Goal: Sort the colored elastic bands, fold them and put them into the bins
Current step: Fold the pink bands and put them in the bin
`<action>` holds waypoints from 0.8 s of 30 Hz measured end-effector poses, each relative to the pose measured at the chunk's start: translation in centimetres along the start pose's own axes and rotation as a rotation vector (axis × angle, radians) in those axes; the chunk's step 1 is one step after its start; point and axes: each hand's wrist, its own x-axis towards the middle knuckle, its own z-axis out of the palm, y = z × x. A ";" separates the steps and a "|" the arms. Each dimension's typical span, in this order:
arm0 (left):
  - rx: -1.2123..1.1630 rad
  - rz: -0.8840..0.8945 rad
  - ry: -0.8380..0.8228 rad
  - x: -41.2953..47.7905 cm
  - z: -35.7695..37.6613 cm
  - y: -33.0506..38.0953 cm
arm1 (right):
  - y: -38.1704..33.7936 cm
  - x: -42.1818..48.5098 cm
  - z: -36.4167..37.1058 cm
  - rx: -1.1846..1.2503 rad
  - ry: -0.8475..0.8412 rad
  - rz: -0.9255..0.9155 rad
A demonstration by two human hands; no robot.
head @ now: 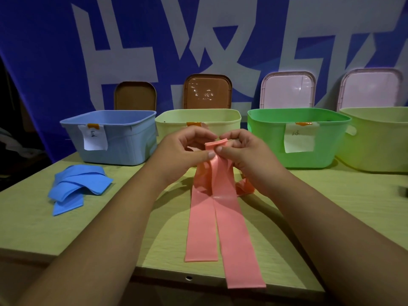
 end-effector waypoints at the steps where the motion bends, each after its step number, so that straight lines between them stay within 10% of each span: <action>1: 0.000 0.011 0.018 0.0 0.0 0.0 | -0.1 -0.1 0.1 -0.001 -0.002 -0.001; 12: -0.044 0.043 0.177 -0.2 0.0 4.8 | -1.1 -1.9 0.2 -0.109 0.046 -0.048; 24: -0.165 0.140 0.171 -1.2 -3.7 18.4 | -9.2 -6.2 0.6 0.201 -0.283 0.004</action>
